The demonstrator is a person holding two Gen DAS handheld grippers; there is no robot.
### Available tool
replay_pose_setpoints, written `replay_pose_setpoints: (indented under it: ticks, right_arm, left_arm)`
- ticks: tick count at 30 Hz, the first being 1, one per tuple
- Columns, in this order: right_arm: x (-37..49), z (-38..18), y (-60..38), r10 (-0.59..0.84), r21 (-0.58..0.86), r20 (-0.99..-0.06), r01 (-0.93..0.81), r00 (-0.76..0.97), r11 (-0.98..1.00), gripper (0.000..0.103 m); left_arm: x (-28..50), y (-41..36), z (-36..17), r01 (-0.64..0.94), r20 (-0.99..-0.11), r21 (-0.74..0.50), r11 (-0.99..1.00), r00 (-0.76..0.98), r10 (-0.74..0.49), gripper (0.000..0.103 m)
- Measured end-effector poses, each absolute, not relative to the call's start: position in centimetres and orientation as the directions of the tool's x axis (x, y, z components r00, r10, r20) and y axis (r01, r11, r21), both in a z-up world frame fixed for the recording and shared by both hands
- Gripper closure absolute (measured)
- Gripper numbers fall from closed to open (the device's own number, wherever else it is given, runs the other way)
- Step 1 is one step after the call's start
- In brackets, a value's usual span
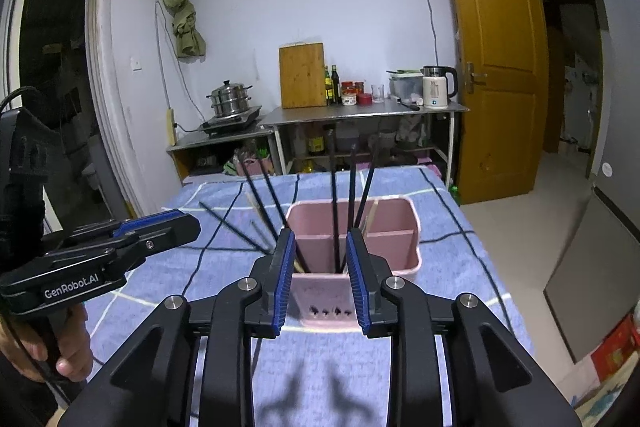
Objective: Organize utensils
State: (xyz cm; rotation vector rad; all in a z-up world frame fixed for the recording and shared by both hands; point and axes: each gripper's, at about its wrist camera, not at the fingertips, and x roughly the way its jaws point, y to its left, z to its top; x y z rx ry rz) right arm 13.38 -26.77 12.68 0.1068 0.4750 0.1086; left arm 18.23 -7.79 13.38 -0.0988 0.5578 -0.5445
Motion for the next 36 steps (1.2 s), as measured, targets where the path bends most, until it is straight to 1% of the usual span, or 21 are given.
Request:
replay_pose_setpoints:
  ticks: [1, 3, 8, 13, 15, 19, 26, 29, 34, 36]
  right_arm:
    - [13.2, 12.4, -26.6, 0.129, 0.128, -0.453, -0.078, 0.882, 0.989, 0.076]
    - [12.7, 11.8, -26.4, 0.131, 0.133, -0.457, -0.078, 0.880, 0.988, 0.076]
    - [11.7, 10.4, -25.7, 0.130, 0.127, -0.465, -0.079, 0.876, 0.989, 0.075]
    - [10.4, 9.4, -25.1, 0.120, 0.111, -0.449, -0.078, 0.885, 0.991, 0.075]
    - [9.9, 9.0, -24.8, 0.118, 0.098, -0.436, -0.083, 0.892, 0.992, 0.074]
    - [9.1, 8.0, -24.5, 0.108, 0.093, -0.430, -0.076, 0.896, 0.993, 0.069]
    - [8.4, 6.6, -24.5, 0.093, 0.101, -0.439, -0.054, 0.894, 0.993, 0.069]
    - [7.7, 6.1, -24.5, 0.077, 0.099, -0.419, -0.039, 0.905, 0.994, 0.069]
    - [6.7, 5.2, -24.4, 0.049, 0.083, -0.370, -0.019, 0.928, 0.996, 0.069]
    - [6.6, 5.0, -24.2, 0.050, 0.077, -0.365, -0.023, 0.930, 0.997, 0.069]
  left_arm:
    - [18.0, -7.7, 13.1, 0.462, -0.476, -0.236, 0.855, 0.712, -0.516, 0.070]
    - [17.5, -7.5, 12.6, 0.459, -0.475, -0.241, 0.855, 0.713, -0.516, 0.069]
    - [16.3, -6.9, 11.3, 0.444, -0.460, -0.259, 0.858, 0.725, -0.514, 0.069]
    - [15.1, -6.6, 10.1, 0.427, -0.439, -0.240, 0.872, 0.754, -0.490, 0.069]
    - [14.7, -6.5, 9.3, 0.415, -0.441, -0.222, 0.882, 0.764, -0.471, 0.069]
    - [14.2, -6.6, 7.8, 0.407, -0.460, -0.200, 0.891, 0.764, -0.452, 0.069]
    - [13.3, -6.2, 6.2, 0.384, -0.448, -0.199, 0.902, 0.782, -0.432, 0.069]
    - [12.8, -6.3, 5.7, 0.372, -0.441, -0.178, 0.911, 0.797, -0.412, 0.069]
    - [11.7, -6.2, 5.2, 0.353, -0.389, -0.159, 0.922, 0.836, -0.387, 0.069]
    - [11.7, -6.3, 5.0, 0.350, -0.391, -0.156, 0.924, 0.837, -0.383, 0.069]
